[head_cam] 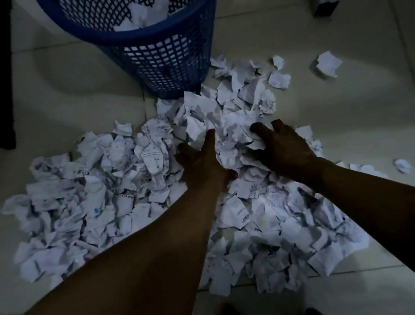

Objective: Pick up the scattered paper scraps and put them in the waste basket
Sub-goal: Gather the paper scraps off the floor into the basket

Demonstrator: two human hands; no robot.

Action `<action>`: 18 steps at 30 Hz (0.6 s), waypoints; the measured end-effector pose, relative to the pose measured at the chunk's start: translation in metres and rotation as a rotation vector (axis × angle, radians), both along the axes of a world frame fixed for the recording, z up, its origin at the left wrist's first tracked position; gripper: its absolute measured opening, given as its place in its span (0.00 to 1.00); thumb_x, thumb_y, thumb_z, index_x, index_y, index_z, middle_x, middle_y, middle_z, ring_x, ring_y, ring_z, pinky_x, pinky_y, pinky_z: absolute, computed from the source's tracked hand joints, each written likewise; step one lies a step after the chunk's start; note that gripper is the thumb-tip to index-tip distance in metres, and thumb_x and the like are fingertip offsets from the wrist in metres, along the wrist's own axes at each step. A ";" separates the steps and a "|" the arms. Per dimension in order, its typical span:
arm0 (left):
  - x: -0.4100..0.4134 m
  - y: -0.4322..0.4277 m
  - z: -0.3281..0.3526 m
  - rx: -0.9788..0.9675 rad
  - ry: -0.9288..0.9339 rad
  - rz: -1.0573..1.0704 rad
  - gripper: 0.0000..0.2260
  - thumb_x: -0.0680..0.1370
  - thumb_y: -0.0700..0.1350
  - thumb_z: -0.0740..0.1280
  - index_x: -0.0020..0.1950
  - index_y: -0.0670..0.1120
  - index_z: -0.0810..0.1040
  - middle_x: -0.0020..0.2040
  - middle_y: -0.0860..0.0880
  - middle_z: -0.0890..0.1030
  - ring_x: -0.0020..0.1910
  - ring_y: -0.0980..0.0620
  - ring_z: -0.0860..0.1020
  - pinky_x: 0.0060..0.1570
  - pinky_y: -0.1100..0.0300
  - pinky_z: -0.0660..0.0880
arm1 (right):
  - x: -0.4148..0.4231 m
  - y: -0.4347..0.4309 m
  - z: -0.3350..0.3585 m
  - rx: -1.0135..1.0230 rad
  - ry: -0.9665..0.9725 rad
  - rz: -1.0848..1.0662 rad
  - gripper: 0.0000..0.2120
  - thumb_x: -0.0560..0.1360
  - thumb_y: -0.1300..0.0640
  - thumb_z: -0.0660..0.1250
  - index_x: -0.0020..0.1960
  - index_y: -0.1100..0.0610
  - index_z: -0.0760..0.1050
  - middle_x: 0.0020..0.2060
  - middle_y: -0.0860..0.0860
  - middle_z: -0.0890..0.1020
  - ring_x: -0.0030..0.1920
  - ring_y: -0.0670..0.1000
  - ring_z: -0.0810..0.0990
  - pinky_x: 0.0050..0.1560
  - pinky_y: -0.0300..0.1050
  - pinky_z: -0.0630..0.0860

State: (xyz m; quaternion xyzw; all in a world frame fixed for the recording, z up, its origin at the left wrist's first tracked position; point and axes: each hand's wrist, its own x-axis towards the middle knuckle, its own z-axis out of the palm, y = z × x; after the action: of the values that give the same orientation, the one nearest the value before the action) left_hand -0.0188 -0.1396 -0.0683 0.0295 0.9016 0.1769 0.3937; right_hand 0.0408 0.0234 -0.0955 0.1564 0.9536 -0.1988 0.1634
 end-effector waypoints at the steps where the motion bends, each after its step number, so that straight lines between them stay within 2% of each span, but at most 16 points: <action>1: 0.000 0.002 0.000 0.004 -0.001 0.010 0.49 0.69 0.53 0.76 0.75 0.65 0.41 0.76 0.38 0.35 0.75 0.35 0.38 0.69 0.40 0.60 | -0.001 0.001 0.003 -0.027 0.003 -0.006 0.29 0.72 0.39 0.67 0.69 0.49 0.65 0.54 0.61 0.72 0.54 0.64 0.74 0.51 0.53 0.73; 4: -0.003 0.007 0.000 -0.006 0.029 0.009 0.55 0.64 0.55 0.78 0.73 0.68 0.37 0.75 0.38 0.33 0.75 0.34 0.37 0.69 0.38 0.58 | -0.005 0.004 0.014 -0.083 0.026 -0.029 0.25 0.73 0.40 0.67 0.64 0.51 0.69 0.46 0.57 0.72 0.49 0.63 0.76 0.46 0.48 0.70; 7: -0.010 0.010 -0.002 -0.021 0.064 -0.005 0.60 0.59 0.59 0.80 0.72 0.68 0.34 0.74 0.36 0.29 0.74 0.33 0.33 0.70 0.35 0.53 | -0.008 0.011 0.025 -0.110 0.060 -0.054 0.19 0.74 0.44 0.66 0.60 0.52 0.71 0.42 0.53 0.69 0.47 0.62 0.75 0.42 0.44 0.64; 9: -0.015 0.012 -0.005 -0.024 0.092 -0.013 0.62 0.57 0.61 0.80 0.71 0.69 0.34 0.73 0.35 0.28 0.73 0.34 0.31 0.71 0.34 0.47 | -0.008 0.017 0.026 -0.118 0.061 -0.075 0.15 0.75 0.47 0.66 0.59 0.52 0.71 0.41 0.53 0.69 0.46 0.62 0.75 0.42 0.44 0.63; 12: -0.024 0.018 -0.012 -0.022 0.142 -0.031 0.63 0.54 0.64 0.79 0.71 0.70 0.33 0.72 0.36 0.26 0.72 0.35 0.29 0.70 0.33 0.41 | -0.003 0.025 0.029 -0.113 0.087 -0.115 0.16 0.76 0.48 0.66 0.61 0.53 0.71 0.42 0.54 0.70 0.47 0.62 0.76 0.42 0.44 0.64; 14: -0.027 0.022 -0.018 0.003 0.139 -0.065 0.59 0.56 0.66 0.77 0.72 0.69 0.37 0.73 0.37 0.27 0.73 0.35 0.29 0.71 0.35 0.40 | 0.002 0.028 0.031 -0.117 0.109 -0.156 0.16 0.76 0.47 0.65 0.61 0.52 0.72 0.43 0.56 0.73 0.47 0.62 0.76 0.43 0.44 0.65; 18: -0.018 0.023 -0.025 0.052 0.177 -0.131 0.41 0.68 0.64 0.70 0.75 0.62 0.51 0.76 0.38 0.33 0.75 0.35 0.34 0.72 0.39 0.42 | 0.010 0.030 0.031 -0.119 0.135 -0.191 0.14 0.77 0.47 0.64 0.57 0.54 0.73 0.44 0.60 0.77 0.46 0.62 0.77 0.42 0.47 0.68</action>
State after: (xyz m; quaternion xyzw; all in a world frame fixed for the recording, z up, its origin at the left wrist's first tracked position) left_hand -0.0364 -0.1164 -0.0934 0.1142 0.9240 0.1709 0.3224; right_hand 0.0506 0.0530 -0.0649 0.2229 0.9296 -0.2799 0.0879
